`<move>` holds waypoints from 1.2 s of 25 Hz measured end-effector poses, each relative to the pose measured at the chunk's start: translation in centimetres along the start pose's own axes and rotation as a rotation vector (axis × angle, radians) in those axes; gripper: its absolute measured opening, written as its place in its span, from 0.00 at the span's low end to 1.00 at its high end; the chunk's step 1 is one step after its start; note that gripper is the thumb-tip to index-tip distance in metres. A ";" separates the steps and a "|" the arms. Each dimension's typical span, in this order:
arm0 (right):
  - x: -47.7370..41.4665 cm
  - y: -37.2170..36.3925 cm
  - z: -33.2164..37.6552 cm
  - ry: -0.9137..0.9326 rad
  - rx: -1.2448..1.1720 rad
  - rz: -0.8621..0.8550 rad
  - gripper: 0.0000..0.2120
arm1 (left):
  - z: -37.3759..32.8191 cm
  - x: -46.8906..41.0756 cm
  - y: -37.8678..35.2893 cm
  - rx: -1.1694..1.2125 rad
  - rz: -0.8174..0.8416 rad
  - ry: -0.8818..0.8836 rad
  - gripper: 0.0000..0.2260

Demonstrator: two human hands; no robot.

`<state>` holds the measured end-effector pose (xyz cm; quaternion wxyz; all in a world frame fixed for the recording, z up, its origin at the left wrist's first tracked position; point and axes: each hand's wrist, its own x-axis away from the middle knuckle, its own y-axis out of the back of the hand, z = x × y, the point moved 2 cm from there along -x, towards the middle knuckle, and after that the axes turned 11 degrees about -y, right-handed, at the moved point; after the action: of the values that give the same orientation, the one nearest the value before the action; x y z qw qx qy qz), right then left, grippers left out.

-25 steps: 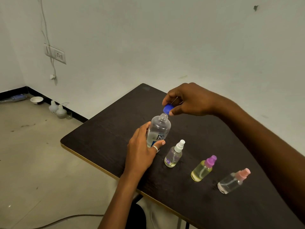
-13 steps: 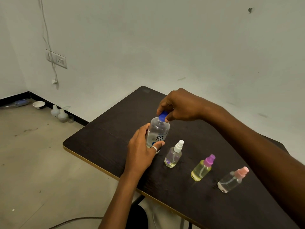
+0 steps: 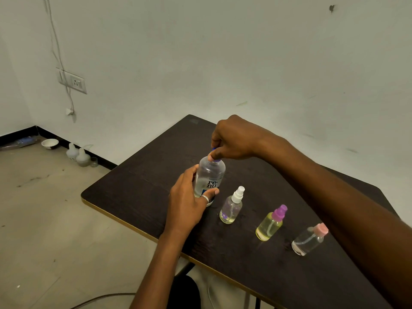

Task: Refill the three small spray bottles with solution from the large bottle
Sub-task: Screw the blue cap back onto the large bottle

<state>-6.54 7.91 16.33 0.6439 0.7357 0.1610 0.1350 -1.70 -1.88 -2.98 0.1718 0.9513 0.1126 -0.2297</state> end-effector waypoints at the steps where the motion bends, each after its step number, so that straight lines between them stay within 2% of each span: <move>1: 0.0 -0.3 0.0 -0.023 0.009 -0.026 0.17 | 0.0 0.0 0.0 -0.001 0.000 -0.001 0.34; 3: 0.3 -0.8 0.2 -0.072 0.008 -0.068 0.25 | -0.1 0.0 0.1 0.007 -0.002 -0.007 0.33; 8: 0.5 -1.0 0.3 -0.120 -0.022 -0.071 0.30 | -0.4 0.1 0.3 0.023 -0.003 -0.006 0.33; 10: 0.6 -0.5 -0.4 -0.075 -0.050 -0.005 0.27 | -0.4 0.0 0.3 0.025 -0.003 -0.004 0.33; 12: 1.1 0.0 -0.8 0.018 -0.059 0.061 0.17 | -0.5 0.0 0.3 0.032 -0.005 -0.007 0.33; 14: 1.4 0.0 -0.9 0.100 -0.077 0.109 0.16 | -0.6 0.0 0.4 0.035 -0.003 -0.009 0.33; 17: 1.0 -0.2 -0.6 0.130 -0.067 0.073 0.15 | -0.5 0.0 0.4 0.038 0.002 -0.007 0.34; 23: 0.2 -0.7 -0.4 0.071 -0.007 0.019 0.10 | -0.2 0.0 0.2 0.034 -0.001 -0.002 0.34; 27: 0.1 -1.6 -0.3 -0.012 0.039 -0.035 0.22 | -0.3 0.0 0.3 0.030 -0.006 -0.008 0.34; 30: 0.3 -1.6 0.0 -0.052 0.052 -0.083 0.27 | -0.3 0.0 0.4 0.026 -0.003 -0.015 0.34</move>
<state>-6.34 8.19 14.69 0.6336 0.7482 0.1778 0.0848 -1.52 -2.13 -2.65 0.1601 0.9515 0.1100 -0.2385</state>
